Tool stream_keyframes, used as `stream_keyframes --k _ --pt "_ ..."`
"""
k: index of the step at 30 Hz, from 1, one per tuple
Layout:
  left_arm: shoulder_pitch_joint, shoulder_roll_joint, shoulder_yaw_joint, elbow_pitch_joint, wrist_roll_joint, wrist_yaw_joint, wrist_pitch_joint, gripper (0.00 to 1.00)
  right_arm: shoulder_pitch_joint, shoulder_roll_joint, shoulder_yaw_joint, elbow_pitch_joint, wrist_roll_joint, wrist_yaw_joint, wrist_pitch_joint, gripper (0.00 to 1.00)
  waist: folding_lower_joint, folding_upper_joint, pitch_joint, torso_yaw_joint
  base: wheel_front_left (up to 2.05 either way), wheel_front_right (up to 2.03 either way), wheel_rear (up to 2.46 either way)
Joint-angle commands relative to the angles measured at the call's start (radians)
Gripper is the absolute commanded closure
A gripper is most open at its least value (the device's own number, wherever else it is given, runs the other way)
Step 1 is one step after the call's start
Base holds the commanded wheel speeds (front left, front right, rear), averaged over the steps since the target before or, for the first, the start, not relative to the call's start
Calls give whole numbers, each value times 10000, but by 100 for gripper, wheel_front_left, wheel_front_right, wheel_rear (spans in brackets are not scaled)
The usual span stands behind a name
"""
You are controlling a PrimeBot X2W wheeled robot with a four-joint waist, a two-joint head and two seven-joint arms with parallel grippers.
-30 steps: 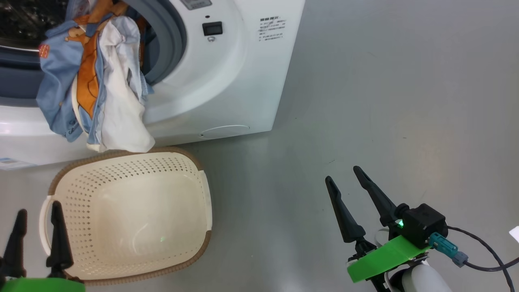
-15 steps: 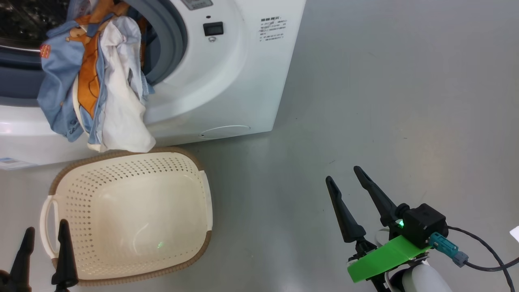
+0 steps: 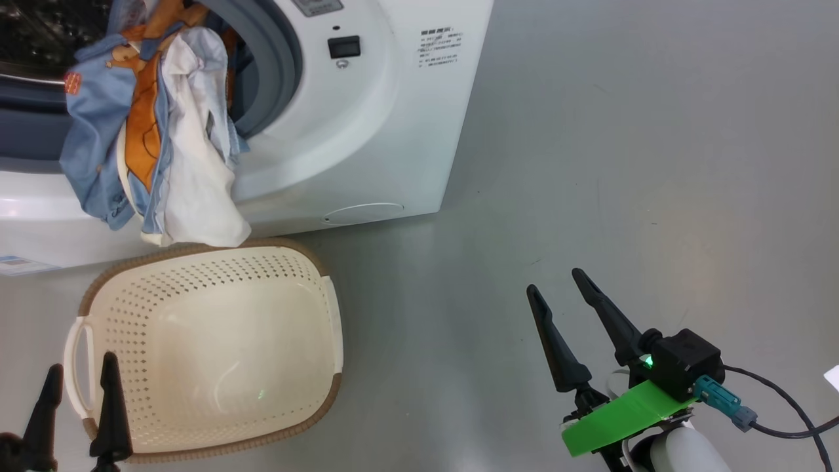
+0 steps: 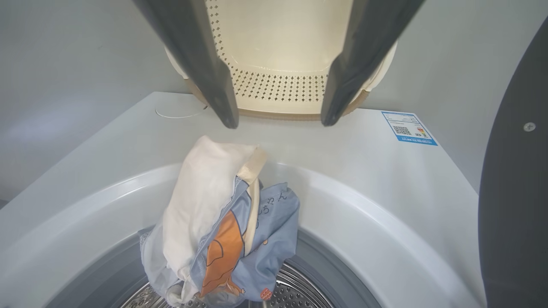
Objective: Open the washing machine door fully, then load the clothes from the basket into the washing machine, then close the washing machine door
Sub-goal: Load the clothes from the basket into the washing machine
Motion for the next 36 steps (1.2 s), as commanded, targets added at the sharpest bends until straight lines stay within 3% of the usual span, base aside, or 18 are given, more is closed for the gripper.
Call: stream_keyframes --k 1,19,31,36 --pt "-306 206 233 -177 -46 -15 -55 0 98 42 278 -181 -19 62 -48 0 0 0 -2 -21 0 0 0" --pt "-3002 983 -877 668 -364 -16 -55 0 27 42 437 -221 53 62 -48 0 0 0 114 -289 0 0 0" --pt "-4619 1658 -1607 2351 -266 -16 -55 0 58 42 502 -294 122 62 -48 0 0 0 231 -573 0 0 0" --pt "-5316 1942 -2389 3434 -563 -16 122 0 82 42 529 -300 137 62 -48 0 0 0 253 -613 0 0 0"
